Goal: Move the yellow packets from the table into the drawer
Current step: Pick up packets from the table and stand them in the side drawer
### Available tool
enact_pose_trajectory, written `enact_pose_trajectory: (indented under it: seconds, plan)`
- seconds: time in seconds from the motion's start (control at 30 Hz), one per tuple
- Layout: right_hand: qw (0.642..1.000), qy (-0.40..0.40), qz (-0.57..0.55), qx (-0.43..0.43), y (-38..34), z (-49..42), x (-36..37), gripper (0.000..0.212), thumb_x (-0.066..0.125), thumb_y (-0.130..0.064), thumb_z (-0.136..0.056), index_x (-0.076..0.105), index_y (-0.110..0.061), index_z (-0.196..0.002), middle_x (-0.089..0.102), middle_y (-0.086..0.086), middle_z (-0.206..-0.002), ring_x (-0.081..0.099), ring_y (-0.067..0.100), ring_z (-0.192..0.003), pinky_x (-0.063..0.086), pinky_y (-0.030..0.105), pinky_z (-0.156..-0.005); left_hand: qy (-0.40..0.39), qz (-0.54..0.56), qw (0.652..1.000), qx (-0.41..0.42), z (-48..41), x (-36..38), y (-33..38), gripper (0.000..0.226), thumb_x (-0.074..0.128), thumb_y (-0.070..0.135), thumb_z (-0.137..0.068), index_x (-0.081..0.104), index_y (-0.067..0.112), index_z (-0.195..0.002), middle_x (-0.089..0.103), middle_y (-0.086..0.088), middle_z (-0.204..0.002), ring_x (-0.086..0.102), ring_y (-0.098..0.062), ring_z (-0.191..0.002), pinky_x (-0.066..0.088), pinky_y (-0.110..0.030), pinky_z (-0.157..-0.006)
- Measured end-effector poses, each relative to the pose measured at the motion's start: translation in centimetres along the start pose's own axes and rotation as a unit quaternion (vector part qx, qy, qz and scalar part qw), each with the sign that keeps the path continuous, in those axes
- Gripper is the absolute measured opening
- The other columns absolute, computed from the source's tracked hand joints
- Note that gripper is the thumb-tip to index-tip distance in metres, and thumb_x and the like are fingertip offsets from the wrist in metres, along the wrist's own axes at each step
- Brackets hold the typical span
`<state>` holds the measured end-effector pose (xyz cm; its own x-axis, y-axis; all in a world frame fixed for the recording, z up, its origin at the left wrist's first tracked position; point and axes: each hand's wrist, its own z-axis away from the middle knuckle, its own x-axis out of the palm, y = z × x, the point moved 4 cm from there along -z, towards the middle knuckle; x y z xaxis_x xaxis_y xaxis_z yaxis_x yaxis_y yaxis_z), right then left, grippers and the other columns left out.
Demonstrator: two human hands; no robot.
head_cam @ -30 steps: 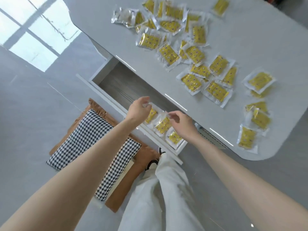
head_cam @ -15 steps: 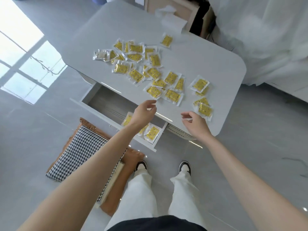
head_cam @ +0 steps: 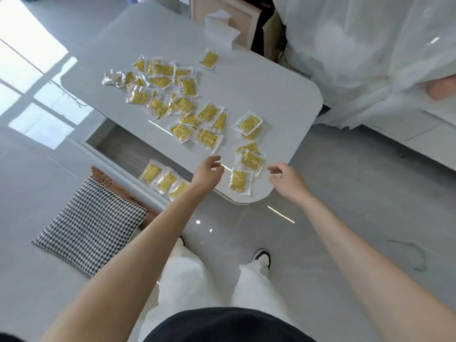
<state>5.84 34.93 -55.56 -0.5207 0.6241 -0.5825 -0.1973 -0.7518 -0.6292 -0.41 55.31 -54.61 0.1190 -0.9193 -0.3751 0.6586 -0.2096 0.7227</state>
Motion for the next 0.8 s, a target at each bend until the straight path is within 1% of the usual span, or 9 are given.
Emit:
enact_pose_trajectory:
  seconds: [0.07, 0.13, 0.2, 0.33, 0.47, 0.53, 0.6, 0.7, 0.8]
  plan:
    - [1.0, -0.012, 0.006, -0.002, 1.2, -0.5, -1.7, 0.032, 0.05, -0.011, -0.094, 0.058, -0.011, -0.125, 0.06, 0.004, -0.125, 0.052, 0.012, -0.1, 0.035, 0.017, -0.079, 0.014, 0.013, 1.0, -0.019, 0.1, 1.9, 0.1, 0.042, 0.046, 0.019, -0.095, 0.046, 0.02, -0.137, 0.056, -0.002, -0.13, 0.056, -0.018, -0.108, 0.043, -0.027, -0.081]
    - [1.0, -0.026, 0.01, -0.001, 2.1, -1.3, -2.8, 0.033, 0.049, -0.011, -0.094, 0.057, -0.012, -0.126, 0.059, 0.004, -0.126, 0.054, 0.016, -0.11, 0.036, 0.019, -0.08, 0.02, 0.02, 0.999, -0.032, 0.1, 3.4, 0.2, 0.042, 0.046, 0.02, -0.095, 0.045, 0.021, -0.137, 0.056, -0.001, -0.13, 0.056, -0.017, -0.106, 0.043, -0.027, -0.081]
    - [0.999, -0.039, 0.018, 0.002, 2.8, -2.5, -3.7, 0.033, 0.049, -0.012, -0.094, 0.057, -0.014, -0.126, 0.059, 0.002, -0.126, 0.054, 0.015, -0.113, 0.038, 0.021, -0.081, 0.024, 0.028, 0.998, -0.044, -0.3, 4.9, 0.2, 0.043, 0.046, 0.02, -0.095, 0.045, 0.019, -0.138, 0.055, -0.001, -0.13, 0.054, -0.015, -0.103, 0.041, -0.026, -0.081]
    - [0.998, -0.061, 0.033, -0.007, 3.0, -5.5, -4.2, 0.033, 0.048, -0.012, -0.094, 0.056, -0.015, -0.126, 0.058, -0.001, -0.126, 0.052, 0.013, -0.101, 0.037, 0.021, -0.081, 0.037, 0.04, 0.996, -0.072, -1.9, 6.8, -0.2, 0.043, 0.046, 0.018, -0.095, 0.044, 0.018, -0.138, 0.055, -0.001, -0.129, 0.051, -0.012, -0.101, 0.039, -0.024, -0.079]
    - [0.994, -0.094, 0.053, -0.008, 2.7, -9.8, -3.2, 0.035, 0.048, -0.011, -0.093, 0.054, -0.016, -0.128, 0.056, 0.0, -0.129, 0.055, 0.019, -0.112, 0.039, 0.023, -0.085, 0.053, 0.064, 0.991, -0.105, -5.2, 8.2, -1.4, 0.043, 0.047, 0.018, -0.094, 0.045, 0.02, -0.137, 0.056, -0.002, -0.13, 0.052, -0.013, -0.102, 0.042, -0.027, -0.082]
    - [0.993, -0.101, 0.065, -0.006, 2.6, -12.0, -2.6, 0.035, 0.048, -0.012, -0.093, 0.054, -0.017, -0.127, 0.056, 0.0, -0.13, 0.055, 0.019, -0.112, 0.042, 0.026, -0.085, 0.051, 0.073, 0.988, -0.125, -6.9, 8.8, -2.1, 0.043, 0.047, 0.018, -0.094, 0.044, 0.021, -0.138, 0.055, -0.001, -0.131, 0.052, -0.014, -0.106, 0.041, -0.027, -0.083]
    - [0.992, -0.106, 0.067, -0.001, 2.4, -14.0, -1.9, 0.034, 0.048, -0.012, -0.094, 0.054, -0.017, -0.127, 0.055, -0.001, -0.131, 0.055, 0.019, -0.112, 0.042, 0.026, -0.082, 0.049, 0.086, 0.985, -0.141, -8.7, 9.1, -2.7, 0.045, 0.048, 0.018, -0.095, 0.043, 0.021, -0.139, 0.054, -0.001, -0.132, 0.052, -0.014, -0.105, 0.04, -0.026, -0.083]
    - [0.985, -0.142, 0.094, 0.004, 2.5, -16.6, -0.1, 0.035, 0.047, -0.011, -0.095, 0.052, -0.016, -0.13, 0.054, -0.001, -0.133, 0.055, 0.018, -0.11, 0.039, 0.024, -0.078, 0.059, 0.128, 0.975, -0.171, -11.2, 9.4, -3.8, 0.048, 0.052, 0.016, -0.094, 0.042, 0.018, -0.14, 0.054, -0.003, -0.132, 0.052, -0.013, -0.1, 0.039, -0.024, -0.079]
    - [0.979, -0.164, 0.119, 0.006, 3.0, -19.5, 1.7, 0.036, 0.049, -0.011, -0.095, 0.05, -0.016, -0.131, 0.053, -0.002, -0.133, 0.056, 0.014, -0.099, 0.04, 0.022, -0.069, 0.068, 0.163, 0.966, -0.19, -13.5, 9.7, -4.9, 0.05, 0.054, 0.016, -0.093, 0.041, 0.018, -0.141, 0.053, -0.003, -0.133, 0.055, -0.015, -0.103, 0.04, -0.023, -0.079]
